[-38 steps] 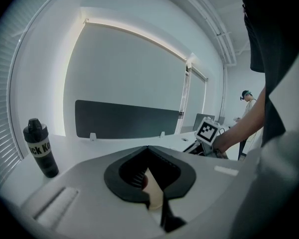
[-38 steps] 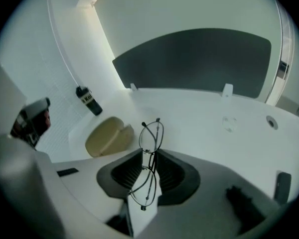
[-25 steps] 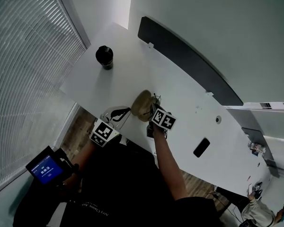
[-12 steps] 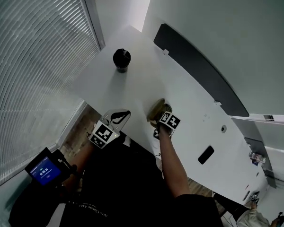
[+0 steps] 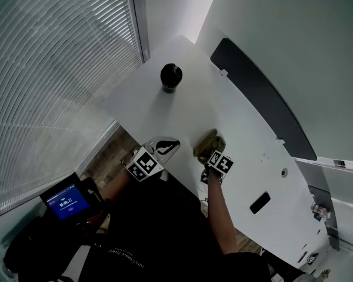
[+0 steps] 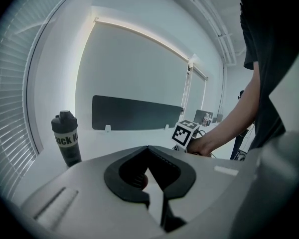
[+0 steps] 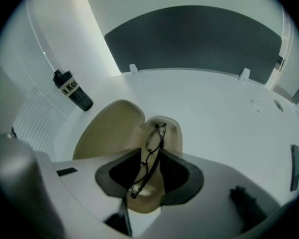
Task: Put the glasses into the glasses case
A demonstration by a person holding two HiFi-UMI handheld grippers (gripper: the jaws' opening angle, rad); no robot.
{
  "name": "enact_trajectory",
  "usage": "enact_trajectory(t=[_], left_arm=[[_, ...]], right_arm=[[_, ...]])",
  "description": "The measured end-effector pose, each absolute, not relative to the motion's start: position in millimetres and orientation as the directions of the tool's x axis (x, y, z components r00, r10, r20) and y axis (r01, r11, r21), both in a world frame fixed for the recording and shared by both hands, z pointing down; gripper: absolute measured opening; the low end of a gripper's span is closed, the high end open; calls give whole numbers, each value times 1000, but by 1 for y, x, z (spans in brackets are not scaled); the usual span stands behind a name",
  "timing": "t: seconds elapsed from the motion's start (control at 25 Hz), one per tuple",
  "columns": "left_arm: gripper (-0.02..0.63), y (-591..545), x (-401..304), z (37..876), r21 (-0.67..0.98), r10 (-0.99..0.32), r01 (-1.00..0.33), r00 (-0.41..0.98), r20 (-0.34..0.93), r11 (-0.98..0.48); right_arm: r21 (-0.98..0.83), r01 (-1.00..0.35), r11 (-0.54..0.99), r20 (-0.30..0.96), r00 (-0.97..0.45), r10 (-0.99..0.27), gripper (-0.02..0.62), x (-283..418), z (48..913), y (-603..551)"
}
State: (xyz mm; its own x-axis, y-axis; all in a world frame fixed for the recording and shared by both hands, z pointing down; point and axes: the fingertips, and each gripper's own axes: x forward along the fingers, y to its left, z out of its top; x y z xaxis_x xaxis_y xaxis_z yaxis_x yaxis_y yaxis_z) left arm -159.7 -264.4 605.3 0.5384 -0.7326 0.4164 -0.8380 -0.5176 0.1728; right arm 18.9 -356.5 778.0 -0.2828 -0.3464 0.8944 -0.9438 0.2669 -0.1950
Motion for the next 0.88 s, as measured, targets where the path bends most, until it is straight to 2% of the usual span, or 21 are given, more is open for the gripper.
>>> enact_trajectory(t=[0.16,0.28,0.44,0.72,0.88], left_arm=[[8,-262,-156,606,182,-713,-824,558,425,-537],[8,-269,-153,603,204,-690,-818,566,451,-538],[8,-289,-153,627,338,-682,-828,561,470,-447],[8,-329,-162,737,478,-640,-853,490,592,-210],[8,-330,-154,751,475,-575,-855,501,647,-209]], right_arm=[[-220,-922,318,859,-338,-385,135,11,749,-345],[-318,-906,279,792,-415,-448,138,13,711,-342],[-372,-882,290,715,-471,-516,138,35,683,-337],[-343,-909,238,745,-417,-520,137,78,722,-335],[-331,-897,292,762,-437,-478,137,68,724,-335]])
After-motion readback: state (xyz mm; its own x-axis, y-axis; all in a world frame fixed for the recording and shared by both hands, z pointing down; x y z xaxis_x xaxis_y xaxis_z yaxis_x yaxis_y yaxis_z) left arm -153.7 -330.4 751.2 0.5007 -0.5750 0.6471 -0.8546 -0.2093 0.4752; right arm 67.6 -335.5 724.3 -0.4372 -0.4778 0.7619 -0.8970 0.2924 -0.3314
